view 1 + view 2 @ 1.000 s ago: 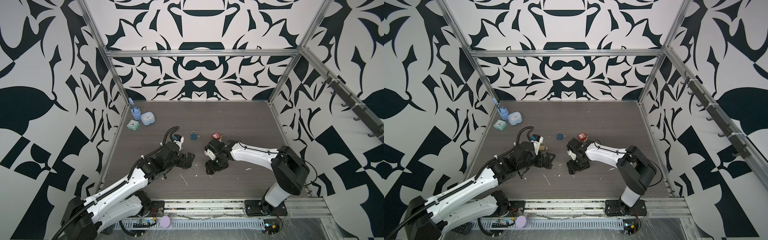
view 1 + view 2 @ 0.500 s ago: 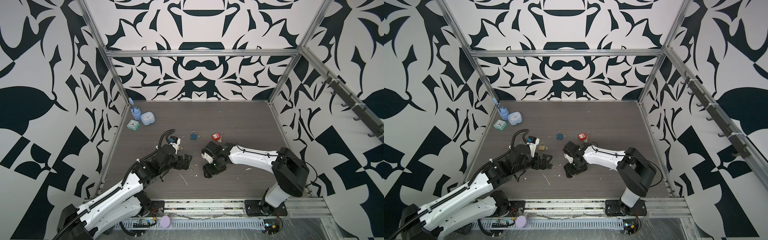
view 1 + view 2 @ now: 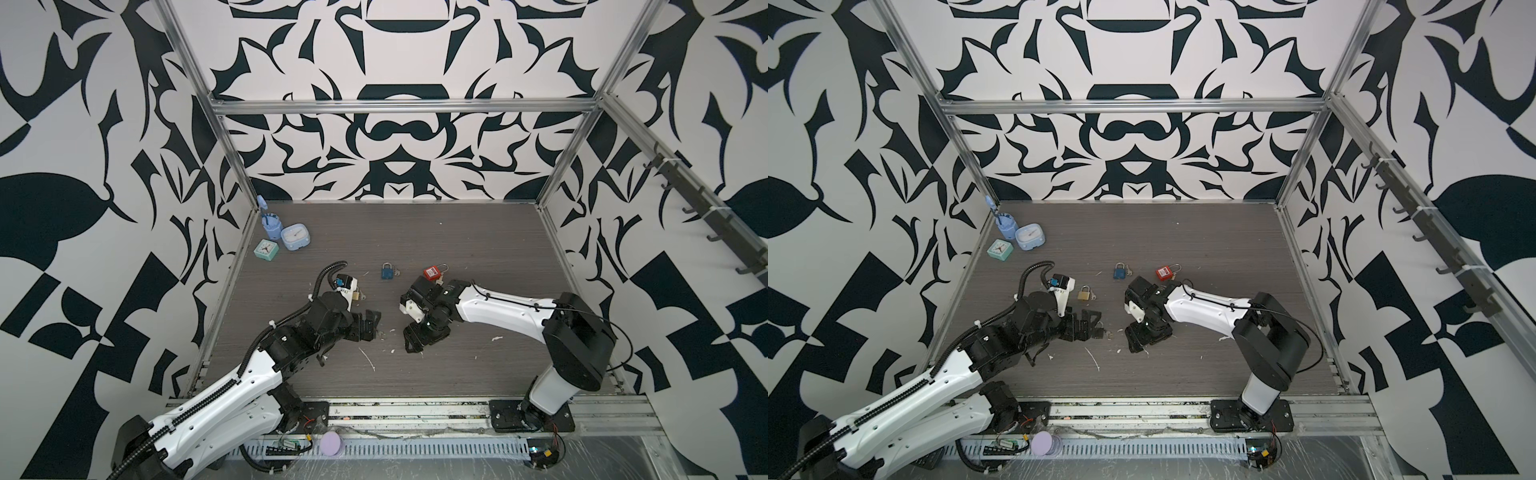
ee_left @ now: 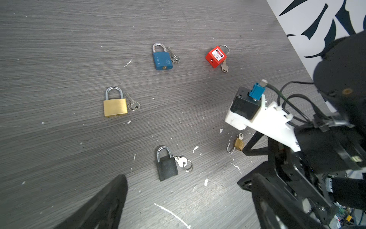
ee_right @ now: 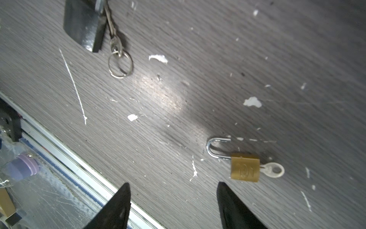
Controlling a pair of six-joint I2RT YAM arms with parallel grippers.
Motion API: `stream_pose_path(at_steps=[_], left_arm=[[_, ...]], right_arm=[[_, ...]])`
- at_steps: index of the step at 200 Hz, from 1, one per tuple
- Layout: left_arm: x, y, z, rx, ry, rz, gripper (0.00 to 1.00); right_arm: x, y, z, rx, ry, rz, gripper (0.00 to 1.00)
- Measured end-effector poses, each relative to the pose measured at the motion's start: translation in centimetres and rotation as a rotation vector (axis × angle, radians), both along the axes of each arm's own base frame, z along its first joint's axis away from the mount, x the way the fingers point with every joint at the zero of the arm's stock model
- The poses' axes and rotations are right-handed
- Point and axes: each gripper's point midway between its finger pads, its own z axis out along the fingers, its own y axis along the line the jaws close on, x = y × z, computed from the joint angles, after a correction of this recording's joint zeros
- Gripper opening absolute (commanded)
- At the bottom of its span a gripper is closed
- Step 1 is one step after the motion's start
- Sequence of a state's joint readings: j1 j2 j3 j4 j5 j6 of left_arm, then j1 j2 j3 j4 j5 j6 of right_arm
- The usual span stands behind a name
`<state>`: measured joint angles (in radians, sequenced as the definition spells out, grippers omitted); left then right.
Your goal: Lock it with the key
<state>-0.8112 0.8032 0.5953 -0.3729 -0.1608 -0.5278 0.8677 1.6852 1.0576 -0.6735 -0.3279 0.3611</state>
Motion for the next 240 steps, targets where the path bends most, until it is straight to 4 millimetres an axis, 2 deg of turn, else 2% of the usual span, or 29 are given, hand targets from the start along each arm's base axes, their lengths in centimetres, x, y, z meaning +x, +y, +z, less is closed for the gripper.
stream_pose_path(at_steps=[76, 124, 149, 204, 240], left_arm=[[-0.1, 0.4, -0.5, 0.016, 0.004, 0.009, 0.99], [-0.1, 0.5, -0.7, 0.022, 0.007, 0.013, 0.99], [-0.1, 0.5, -0.7, 0.023, 0.006, 0.013, 0.99], [-0.1, 0.5, -0.7, 0.025, 0.009, 0.015, 0.99], [0.0, 0.6, -1.2, 0.039, 0.027, 0.027, 0.99]], right_arm=[[-0.1, 0.5, -1.1, -0.005, 0.033, 0.002, 0.71], [1.6, 2.2, -1.4, 0.008, 0.010, 0.000, 0.71], [2.8, 2.4, -1.4, 0.012, -0.018, -0.013, 0.70], [6.2, 0.1, -1.4, 0.013, -0.051, -0.114, 0.70], [6.2, -1.5, -1.5, 0.006, -0.049, -0.138, 0.70]])
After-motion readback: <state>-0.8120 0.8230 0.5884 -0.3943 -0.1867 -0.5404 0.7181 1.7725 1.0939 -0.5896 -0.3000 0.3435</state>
